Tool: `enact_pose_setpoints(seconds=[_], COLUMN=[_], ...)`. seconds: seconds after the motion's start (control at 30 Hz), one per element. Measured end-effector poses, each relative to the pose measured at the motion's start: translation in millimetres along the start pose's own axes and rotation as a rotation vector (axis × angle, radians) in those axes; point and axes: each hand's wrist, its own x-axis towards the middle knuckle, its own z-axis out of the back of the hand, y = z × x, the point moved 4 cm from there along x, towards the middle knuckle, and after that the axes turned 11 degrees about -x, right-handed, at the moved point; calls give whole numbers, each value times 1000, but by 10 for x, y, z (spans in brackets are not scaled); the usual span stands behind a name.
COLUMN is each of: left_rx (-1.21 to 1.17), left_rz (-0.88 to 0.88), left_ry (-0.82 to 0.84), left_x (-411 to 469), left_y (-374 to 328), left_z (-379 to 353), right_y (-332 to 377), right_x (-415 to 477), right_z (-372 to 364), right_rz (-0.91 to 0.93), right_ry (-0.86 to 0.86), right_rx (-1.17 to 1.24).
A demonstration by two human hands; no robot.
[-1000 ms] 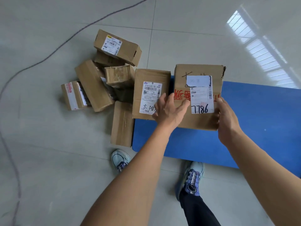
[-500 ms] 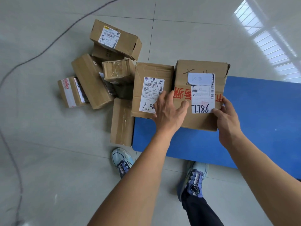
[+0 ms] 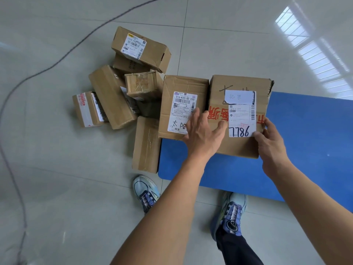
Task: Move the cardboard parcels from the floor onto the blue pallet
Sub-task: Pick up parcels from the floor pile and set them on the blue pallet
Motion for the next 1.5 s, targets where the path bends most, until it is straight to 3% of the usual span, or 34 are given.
enact_pose_setpoints(seconds=[0.17,0.4,0.63,0.87,1.13,1.33,1.5], left_rx=[-4,-150,-166,-110,-67,-106,-176], left_rz=[-37,-60,-43,101,229,282,329], left_ry=[33,-39,-112,-78,25,99,123], left_x=[-67,-382,-605,-564,-128,216,355], left_y=[-33,29,627,1507,2311,2630,2737], left_z=[79,566,1228,1805,2057,1908,1739], right_y=[110,559,619,197,-179,-381,-390], right_x=[-122,-699,-1571,-1890,-1499,-1199,-1118], right_z=[28,-108,-915,-2191,-3166,-3395,-3510], right_rz=[56,142,254,131,-29,-128,-101], right_ry=[-20,-181,-105,106,193,98,50], right_rx=[-44,77,125,-11,-128,-142,-176])
